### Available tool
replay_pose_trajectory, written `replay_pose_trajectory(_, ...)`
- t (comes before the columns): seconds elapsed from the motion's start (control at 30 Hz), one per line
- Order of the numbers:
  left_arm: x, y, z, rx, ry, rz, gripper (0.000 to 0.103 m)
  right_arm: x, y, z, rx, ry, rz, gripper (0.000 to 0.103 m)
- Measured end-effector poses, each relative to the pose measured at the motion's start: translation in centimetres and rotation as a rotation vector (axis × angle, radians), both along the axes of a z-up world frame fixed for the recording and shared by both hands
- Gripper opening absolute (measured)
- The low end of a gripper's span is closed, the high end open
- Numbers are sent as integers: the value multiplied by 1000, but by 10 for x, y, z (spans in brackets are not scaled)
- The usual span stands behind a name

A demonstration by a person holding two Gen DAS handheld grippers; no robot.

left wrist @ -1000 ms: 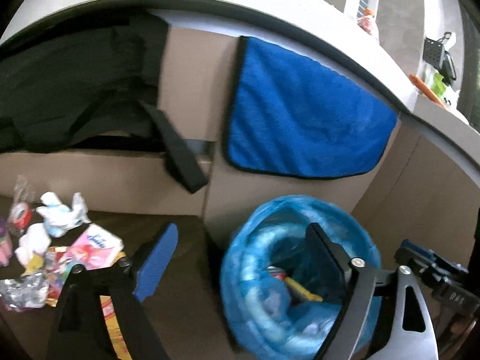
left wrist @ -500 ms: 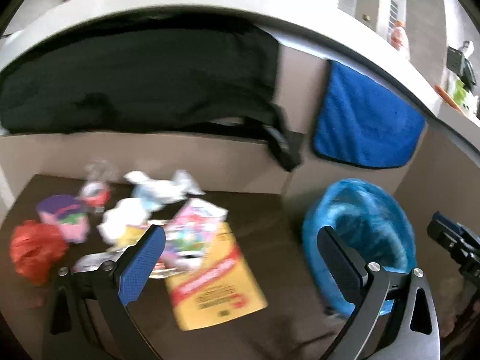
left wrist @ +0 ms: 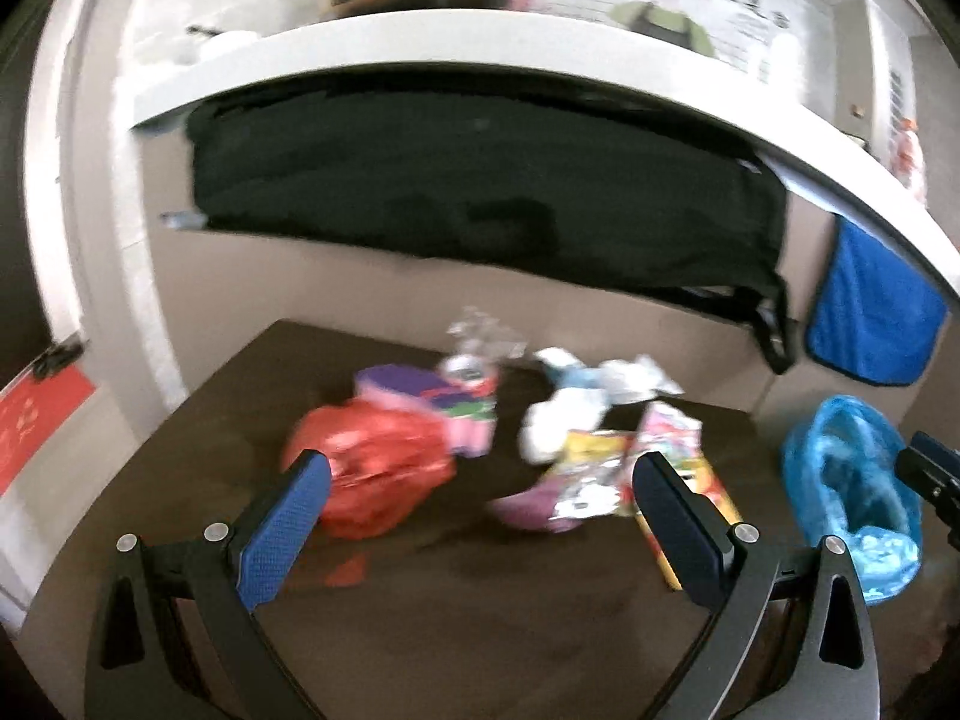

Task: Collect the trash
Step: 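Move both tools back to the table and grasp the red plastic bag with left tool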

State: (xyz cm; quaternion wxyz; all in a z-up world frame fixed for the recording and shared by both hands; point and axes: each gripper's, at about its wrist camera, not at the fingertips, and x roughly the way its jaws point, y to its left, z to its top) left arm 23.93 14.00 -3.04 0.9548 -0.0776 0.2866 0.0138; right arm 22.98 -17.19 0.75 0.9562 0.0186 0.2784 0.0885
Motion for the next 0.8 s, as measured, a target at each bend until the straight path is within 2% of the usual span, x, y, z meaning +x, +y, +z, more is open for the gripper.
replay_pose_trajectory(0.13, -7, 29, -15, -12, 11, 46, 97, 6, 28, -5, -16, 30, 46, 71)
replay_pose_trajectory(0.27, -5, 49, -29, -53, 36, 45, 97, 12, 43, -13, -8, 61, 79, 71)
replay_pose_trajectory(0.53, 35, 66, -36, -85, 44, 50, 96, 25, 65, -36, 10, 142, 121, 71)
replay_pose_trajectory(0.7, 68, 79, -54, -159, 134, 82, 91, 27, 67, -42, -9, 148, 120, 71)
replay_pose_trajectory(0.8, 79, 85, -73, -257, 223, 60, 90, 30, 65, -46, -4, 162, 117, 71)
